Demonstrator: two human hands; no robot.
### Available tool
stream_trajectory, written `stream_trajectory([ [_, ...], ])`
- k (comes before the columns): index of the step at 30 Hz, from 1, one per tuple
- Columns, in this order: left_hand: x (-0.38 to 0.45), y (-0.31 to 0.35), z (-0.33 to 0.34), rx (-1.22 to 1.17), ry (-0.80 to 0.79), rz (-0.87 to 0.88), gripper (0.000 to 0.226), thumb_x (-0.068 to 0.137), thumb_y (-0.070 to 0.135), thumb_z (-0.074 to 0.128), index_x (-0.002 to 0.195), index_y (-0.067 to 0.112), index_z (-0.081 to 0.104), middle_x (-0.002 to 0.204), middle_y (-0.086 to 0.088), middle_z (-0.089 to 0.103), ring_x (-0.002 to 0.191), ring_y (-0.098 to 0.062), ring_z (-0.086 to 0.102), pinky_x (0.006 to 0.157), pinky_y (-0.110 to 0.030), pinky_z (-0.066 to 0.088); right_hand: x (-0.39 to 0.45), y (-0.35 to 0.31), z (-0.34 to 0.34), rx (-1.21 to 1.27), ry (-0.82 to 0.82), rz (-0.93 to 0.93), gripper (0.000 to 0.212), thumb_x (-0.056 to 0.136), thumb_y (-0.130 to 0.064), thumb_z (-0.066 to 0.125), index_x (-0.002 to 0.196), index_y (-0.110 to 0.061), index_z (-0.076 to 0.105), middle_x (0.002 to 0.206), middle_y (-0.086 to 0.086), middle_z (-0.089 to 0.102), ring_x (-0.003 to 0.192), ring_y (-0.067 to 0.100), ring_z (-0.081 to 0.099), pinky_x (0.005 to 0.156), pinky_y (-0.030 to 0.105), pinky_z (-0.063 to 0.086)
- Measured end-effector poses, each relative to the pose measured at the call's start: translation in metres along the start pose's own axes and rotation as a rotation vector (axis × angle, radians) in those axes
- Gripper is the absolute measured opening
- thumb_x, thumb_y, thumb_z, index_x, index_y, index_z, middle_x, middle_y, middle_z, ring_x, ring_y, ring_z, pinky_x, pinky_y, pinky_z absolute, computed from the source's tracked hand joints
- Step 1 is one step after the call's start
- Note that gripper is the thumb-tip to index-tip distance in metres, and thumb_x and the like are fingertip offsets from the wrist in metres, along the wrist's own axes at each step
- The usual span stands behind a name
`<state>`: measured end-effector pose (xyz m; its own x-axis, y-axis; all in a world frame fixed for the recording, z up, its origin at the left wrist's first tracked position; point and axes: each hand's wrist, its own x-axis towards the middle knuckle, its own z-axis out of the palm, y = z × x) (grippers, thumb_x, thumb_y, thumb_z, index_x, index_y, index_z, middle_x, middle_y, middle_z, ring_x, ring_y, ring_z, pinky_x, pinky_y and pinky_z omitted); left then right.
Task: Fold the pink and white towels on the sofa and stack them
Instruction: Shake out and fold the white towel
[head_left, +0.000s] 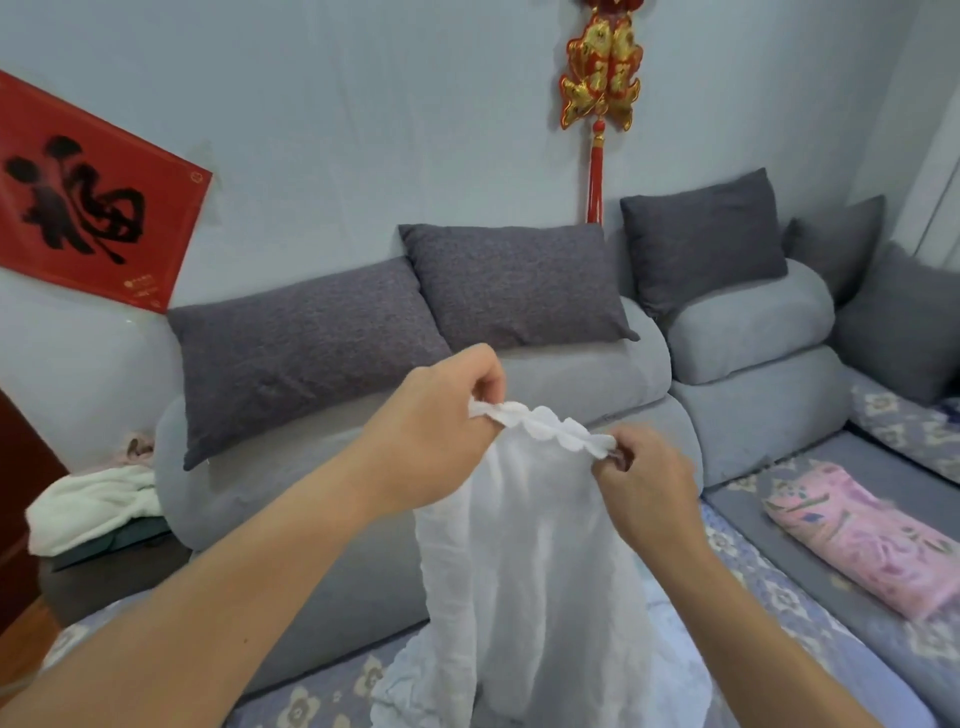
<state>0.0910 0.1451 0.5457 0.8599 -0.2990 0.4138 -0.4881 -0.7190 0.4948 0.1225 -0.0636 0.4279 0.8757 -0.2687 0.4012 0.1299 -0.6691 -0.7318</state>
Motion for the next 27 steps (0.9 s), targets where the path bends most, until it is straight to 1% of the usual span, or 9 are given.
stream_trajectory([
  [3, -0.002, 0.003, -0.001, 0.062, 0.095, 0.074, 0.02, 0.092, 0.017, 0.06, 0.083, 0.026, 0.045, 0.064, 0.006, 0.053, 0.057, -0.014, 0.043, 0.051, -0.028, 0.033, -0.001, 0.012, 0.011, 0.0, -0.067, 0.103, 0.027, 0.083, -0.007, 0.054, 0.061, -0.013, 0.04, 0.056, -0.001, 0.045, 0.055, 0.018, 0.035, 0.05, 0.034, 0.027],
  [7, -0.004, -0.004, 0.0, 0.141, 0.304, 0.151, 0.025, 0.091, 0.008, 0.061, 0.086, 0.023, 0.043, 0.061, 0.008, 0.044, 0.062, -0.019, 0.044, 0.053, -0.024, 0.027, -0.002, 0.031, 0.026, -0.09, -0.058, 0.143, 0.023, 0.081, -0.007, 0.054, 0.064, -0.01, 0.039, 0.057, 0.003, 0.047, 0.055, 0.021, 0.037, 0.049, 0.035, 0.027],
  [10, -0.001, -0.015, -0.007, 0.056, 0.447, 0.086, 0.025, 0.092, 0.013, 0.064, 0.085, 0.023, 0.042, 0.065, 0.007, 0.047, 0.062, -0.017, 0.044, 0.054, -0.029, 0.034, 0.005, 0.039, 0.03, -0.168, -0.066, 0.127, 0.027, 0.082, -0.002, 0.053, 0.062, -0.014, 0.039, 0.063, 0.007, 0.054, 0.063, 0.032, 0.05, 0.054, 0.038, 0.033],
  [13, 0.005, -0.026, -0.019, 0.035, 0.551, 0.032, 0.022, 0.092, 0.016, 0.066, 0.085, 0.019, 0.045, 0.067, 0.008, 0.05, 0.062, -0.011, 0.047, 0.058, -0.033, 0.035, 0.02, 0.055, 0.024, -0.309, -0.042, 0.1, 0.031, 0.085, -0.001, 0.052, 0.062, -0.016, 0.039, 0.076, 0.018, 0.062, 0.078, 0.042, 0.058, 0.06, 0.037, 0.03],
  [17, 0.013, -0.054, -0.033, 0.038, 0.619, -0.152, 0.016, 0.094, 0.023, 0.064, 0.088, 0.017, 0.05, 0.079, 0.006, 0.056, 0.074, -0.018, 0.05, 0.07, -0.036, 0.04, 0.041, 0.073, 0.009, -0.337, -0.104, 0.129, 0.022, 0.081, 0.002, 0.053, 0.064, -0.011, 0.05, 0.062, 0.008, 0.048, 0.07, 0.04, 0.055, 0.057, 0.039, 0.03],
  [20, 0.017, -0.094, -0.043, 0.05, 0.692, -0.346, 0.01, 0.096, 0.018, 0.058, 0.091, 0.013, 0.051, 0.084, 0.001, 0.057, 0.084, -0.025, 0.053, 0.073, -0.037, 0.04, 0.047, 0.063, -0.012, -0.08, -0.246, 0.102, 0.025, 0.073, 0.003, 0.052, 0.056, -0.013, 0.045, 0.053, -0.002, 0.041, 0.058, 0.023, 0.044, 0.054, 0.034, 0.027],
  [23, 0.018, -0.139, -0.046, -0.003, 0.723, -0.559, 0.002, 0.095, 0.014, 0.053, 0.094, 0.014, 0.051, 0.087, 0.0, 0.055, 0.089, -0.03, 0.054, 0.074, -0.036, 0.038, 0.029, 0.027, -0.031, 0.361, -0.619, 0.161, 0.03, 0.082, 0.01, 0.043, 0.07, -0.009, 0.063, 0.062, -0.003, 0.058, 0.057, 0.009, 0.052, 0.052, 0.021, 0.039],
  [25, 0.017, -0.156, -0.043, -0.124, 0.742, -0.643, 0.009, 0.092, 0.01, 0.049, 0.096, 0.017, 0.052, 0.087, 0.003, 0.054, 0.094, -0.03, 0.057, 0.074, -0.034, 0.04, 0.02, 0.019, -0.031, 0.524, -0.84, 0.192, 0.033, 0.091, 0.009, 0.044, 0.08, -0.01, 0.067, 0.073, 0.003, 0.062, 0.065, 0.013, 0.055, 0.056, 0.024, 0.041],
  [27, 0.017, -0.162, -0.042, -0.223, 0.779, -0.642, 0.017, 0.09, 0.009, 0.046, 0.099, 0.02, 0.055, 0.095, 0.003, 0.059, 0.096, -0.025, 0.058, 0.073, -0.03, 0.041, 0.012, 0.019, -0.029, 0.569, -0.932, 0.185, 0.025, 0.097, 0.003, 0.05, 0.093, -0.011, 0.07, 0.084, 0.007, 0.069, 0.073, 0.019, 0.06, 0.064, 0.03, 0.046],
])
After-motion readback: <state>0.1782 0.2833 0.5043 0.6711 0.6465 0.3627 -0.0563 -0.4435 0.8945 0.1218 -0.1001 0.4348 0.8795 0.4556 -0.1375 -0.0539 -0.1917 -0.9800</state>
